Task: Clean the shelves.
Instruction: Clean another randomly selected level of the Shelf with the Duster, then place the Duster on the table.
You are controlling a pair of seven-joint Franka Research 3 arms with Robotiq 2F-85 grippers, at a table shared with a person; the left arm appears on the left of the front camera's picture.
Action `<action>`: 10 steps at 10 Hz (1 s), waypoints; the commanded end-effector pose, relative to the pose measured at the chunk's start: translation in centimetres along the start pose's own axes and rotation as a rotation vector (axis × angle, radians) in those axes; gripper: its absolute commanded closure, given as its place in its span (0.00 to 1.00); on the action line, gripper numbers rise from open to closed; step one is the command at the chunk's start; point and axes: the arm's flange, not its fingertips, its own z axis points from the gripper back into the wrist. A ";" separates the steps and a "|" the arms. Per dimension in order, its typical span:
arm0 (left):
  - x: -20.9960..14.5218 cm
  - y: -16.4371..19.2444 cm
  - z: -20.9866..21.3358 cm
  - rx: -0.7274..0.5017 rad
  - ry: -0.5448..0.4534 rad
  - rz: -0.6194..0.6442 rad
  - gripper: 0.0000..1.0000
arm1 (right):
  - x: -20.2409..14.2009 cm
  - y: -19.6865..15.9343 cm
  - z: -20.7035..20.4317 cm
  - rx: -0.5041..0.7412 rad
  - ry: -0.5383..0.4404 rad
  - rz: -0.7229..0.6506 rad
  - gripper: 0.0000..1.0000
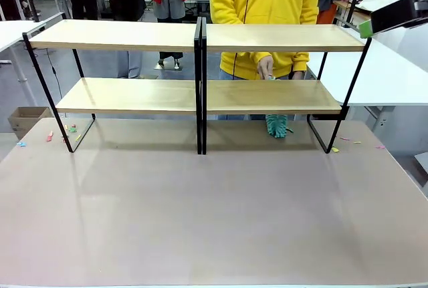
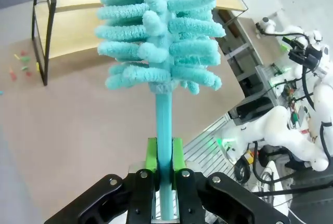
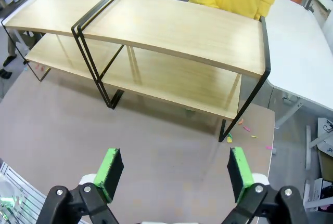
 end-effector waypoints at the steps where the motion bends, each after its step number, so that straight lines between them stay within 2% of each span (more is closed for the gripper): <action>1: -0.1 0.2 0.6 -0.016 -0.016 -0.018 0.88 | 0.1 0.0 0.0 0.003 -0.001 -0.002 0.00; 9: -0.1 0.2 0.3 0.000 -0.007 0.002 0.88 | 0.1 0.0 0.0 0.003 -0.001 -0.002 0.00; 10: -0.4 -0.2 -1.0 -0.037 0.160 -0.095 0.88 | 0.1 0.0 0.0 0.003 -0.001 -0.002 0.00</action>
